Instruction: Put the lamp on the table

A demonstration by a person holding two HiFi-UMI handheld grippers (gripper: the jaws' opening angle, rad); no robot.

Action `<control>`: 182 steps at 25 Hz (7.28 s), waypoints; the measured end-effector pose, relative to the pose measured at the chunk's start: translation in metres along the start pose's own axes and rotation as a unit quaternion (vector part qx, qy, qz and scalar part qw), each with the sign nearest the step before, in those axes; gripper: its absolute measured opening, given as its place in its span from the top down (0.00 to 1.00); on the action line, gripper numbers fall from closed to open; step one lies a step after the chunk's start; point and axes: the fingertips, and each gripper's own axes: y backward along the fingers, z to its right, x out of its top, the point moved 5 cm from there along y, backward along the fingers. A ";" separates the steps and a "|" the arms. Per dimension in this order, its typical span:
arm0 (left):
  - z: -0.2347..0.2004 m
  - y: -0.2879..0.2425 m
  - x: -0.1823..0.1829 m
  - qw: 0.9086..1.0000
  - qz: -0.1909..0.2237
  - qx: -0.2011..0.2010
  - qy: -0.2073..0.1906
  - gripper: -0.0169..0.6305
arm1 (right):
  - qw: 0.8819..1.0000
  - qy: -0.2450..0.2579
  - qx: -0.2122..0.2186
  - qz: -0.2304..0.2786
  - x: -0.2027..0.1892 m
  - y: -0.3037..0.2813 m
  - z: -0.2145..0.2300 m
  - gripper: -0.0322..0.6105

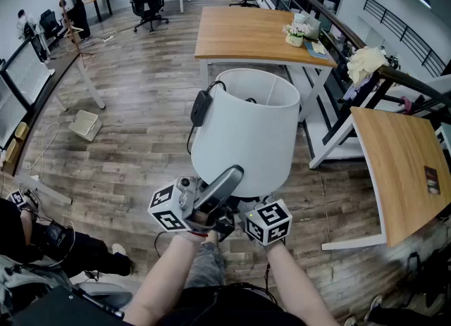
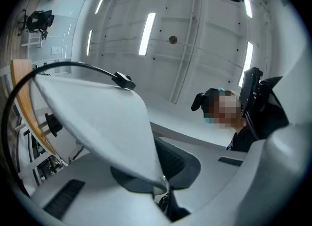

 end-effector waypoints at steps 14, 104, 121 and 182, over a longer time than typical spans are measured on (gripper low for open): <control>-0.152 0.004 0.115 1.000 -0.005 -0.011 0.006 0.97 | 1.000 0.002 -0.014 0.009 0.044 -0.168 0.078 0.69; -0.842 -0.102 0.371 0.981 -0.051 -0.065 0.175 0.97 | 0.983 -0.058 -0.173 -0.012 0.169 -0.660 0.561 0.69; -0.910 -0.100 0.369 0.979 -0.053 -0.069 0.182 0.97 | 0.984 -0.044 -0.173 -0.022 0.159 -0.700 0.621 0.69; -0.912 -0.085 0.336 0.976 -0.061 -0.087 0.193 0.95 | 0.977 0.002 -0.211 -0.038 0.150 -0.665 0.624 0.72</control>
